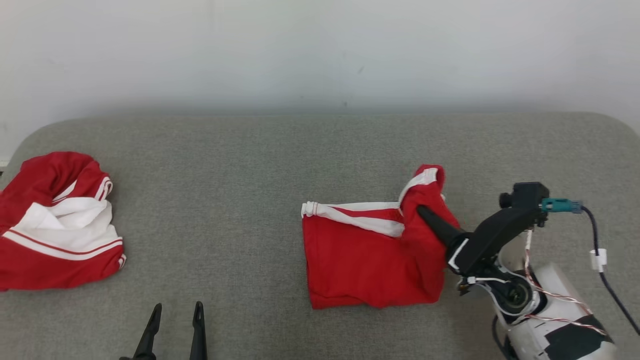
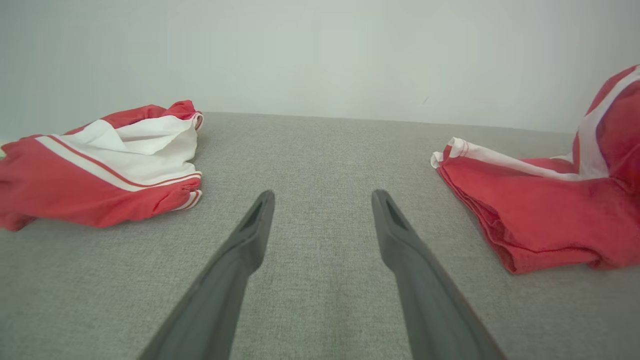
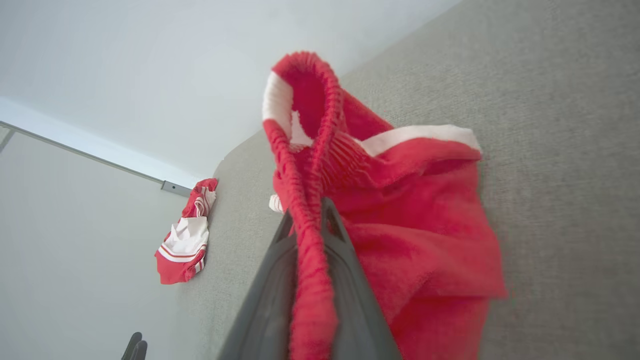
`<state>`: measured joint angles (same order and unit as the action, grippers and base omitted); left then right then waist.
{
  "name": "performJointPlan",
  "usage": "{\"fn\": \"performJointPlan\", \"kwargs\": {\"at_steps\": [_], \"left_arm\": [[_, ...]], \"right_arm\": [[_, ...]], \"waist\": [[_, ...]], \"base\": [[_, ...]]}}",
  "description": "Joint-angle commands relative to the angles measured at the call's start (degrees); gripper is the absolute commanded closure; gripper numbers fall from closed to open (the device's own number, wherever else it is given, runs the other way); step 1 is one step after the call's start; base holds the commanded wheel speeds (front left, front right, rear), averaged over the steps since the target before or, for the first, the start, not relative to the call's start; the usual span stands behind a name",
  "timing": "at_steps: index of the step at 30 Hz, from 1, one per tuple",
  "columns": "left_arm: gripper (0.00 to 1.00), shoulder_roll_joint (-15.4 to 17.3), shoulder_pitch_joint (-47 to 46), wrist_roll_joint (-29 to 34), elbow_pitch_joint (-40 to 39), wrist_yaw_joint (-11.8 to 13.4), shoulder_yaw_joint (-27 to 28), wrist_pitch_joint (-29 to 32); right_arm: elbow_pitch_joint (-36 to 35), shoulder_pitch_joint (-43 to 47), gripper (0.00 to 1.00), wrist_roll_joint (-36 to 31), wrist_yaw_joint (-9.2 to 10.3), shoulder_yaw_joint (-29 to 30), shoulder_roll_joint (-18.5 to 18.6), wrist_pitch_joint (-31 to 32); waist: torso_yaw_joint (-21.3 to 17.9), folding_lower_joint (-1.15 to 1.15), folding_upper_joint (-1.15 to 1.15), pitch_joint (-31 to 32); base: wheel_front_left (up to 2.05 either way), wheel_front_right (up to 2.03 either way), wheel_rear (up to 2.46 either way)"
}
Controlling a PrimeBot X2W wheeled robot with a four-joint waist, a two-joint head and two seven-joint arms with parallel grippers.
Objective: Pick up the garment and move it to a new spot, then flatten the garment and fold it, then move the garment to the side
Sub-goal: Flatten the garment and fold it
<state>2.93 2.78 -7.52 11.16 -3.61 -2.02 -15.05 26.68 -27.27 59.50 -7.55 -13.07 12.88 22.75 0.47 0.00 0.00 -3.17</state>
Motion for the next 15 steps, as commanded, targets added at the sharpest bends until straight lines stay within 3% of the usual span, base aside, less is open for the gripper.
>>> {"fn": "performJointPlan", "kwargs": {"at_steps": [1, 5, 13, 15], "left_arm": [[0.00, -0.07, -0.68, -0.56, 0.14, -0.25, -0.18, -0.15], [0.00, -0.07, -1.27, -0.90, 0.45, -0.25, -0.76, -0.15], [0.00, -0.07, -2.93, -1.59, 0.96, 0.29, -2.78, -0.15], [0.00, -0.07, -3.09, -1.75, 0.98, 0.38, -2.99, -0.15]], "right_arm": [[-0.52, -0.09, 1.00, -0.77, 0.13, -0.18, -1.16, 0.33], [0.53, -1.25, 1.00, -3.58, 0.13, -0.46, -4.41, -0.24], [5.92, -3.49, 1.00, -19.49, 0.13, -6.16, -6.85, -7.27], [7.07, -3.46, 1.00, -20.21, 0.13, -6.31, -7.37, -7.93]], "waist": [[1.03, 0.00, 0.00, -0.17], [2.69, 0.00, 0.00, -0.60], [5.81, 0.00, 0.00, -1.98], [6.06, 0.00, 0.00, -2.15]], "base": [[0.00, 0.00, 0.00], [0.00, 0.00, 0.00], [0.00, 0.00, 0.00], [0.00, 0.00, 0.00]]}}
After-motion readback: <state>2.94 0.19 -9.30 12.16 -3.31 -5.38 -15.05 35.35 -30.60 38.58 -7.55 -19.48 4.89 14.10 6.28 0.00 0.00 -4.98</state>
